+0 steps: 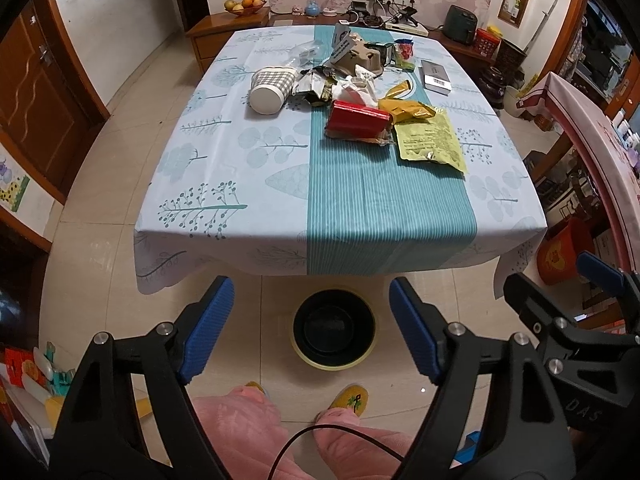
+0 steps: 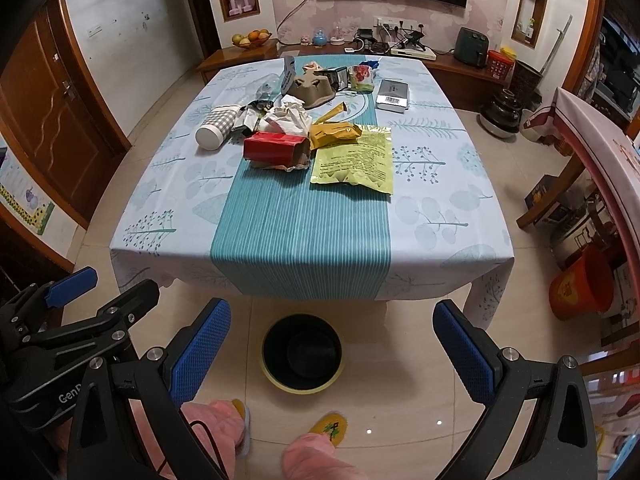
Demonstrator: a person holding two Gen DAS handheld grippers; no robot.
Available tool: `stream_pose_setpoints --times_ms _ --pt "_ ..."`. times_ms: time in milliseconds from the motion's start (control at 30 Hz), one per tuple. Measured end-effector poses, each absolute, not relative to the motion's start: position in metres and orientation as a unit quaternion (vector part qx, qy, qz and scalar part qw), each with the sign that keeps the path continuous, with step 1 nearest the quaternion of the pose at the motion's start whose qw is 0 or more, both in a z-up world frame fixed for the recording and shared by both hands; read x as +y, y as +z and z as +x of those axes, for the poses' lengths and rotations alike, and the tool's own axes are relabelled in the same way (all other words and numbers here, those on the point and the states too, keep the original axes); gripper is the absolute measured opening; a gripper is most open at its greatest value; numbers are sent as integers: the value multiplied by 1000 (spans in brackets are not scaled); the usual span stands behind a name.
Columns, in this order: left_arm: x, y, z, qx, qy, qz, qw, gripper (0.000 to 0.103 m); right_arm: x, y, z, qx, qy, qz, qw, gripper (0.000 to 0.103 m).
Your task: Collect trash
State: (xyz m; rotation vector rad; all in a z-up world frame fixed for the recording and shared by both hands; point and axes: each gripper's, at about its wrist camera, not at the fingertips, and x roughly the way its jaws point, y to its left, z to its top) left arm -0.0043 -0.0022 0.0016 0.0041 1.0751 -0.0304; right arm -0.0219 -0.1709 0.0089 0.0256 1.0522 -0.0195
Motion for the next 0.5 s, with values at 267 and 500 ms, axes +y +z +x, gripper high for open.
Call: stream_pose_setpoints --times_ms 267,500 --pt "-4 5 -6 509 -6 1 861 76 -179 13 -19 500 4 12 866 103" --pt "-5 17 -1 502 2 1 865 77 -179 22 -12 488 11 9 873 103"
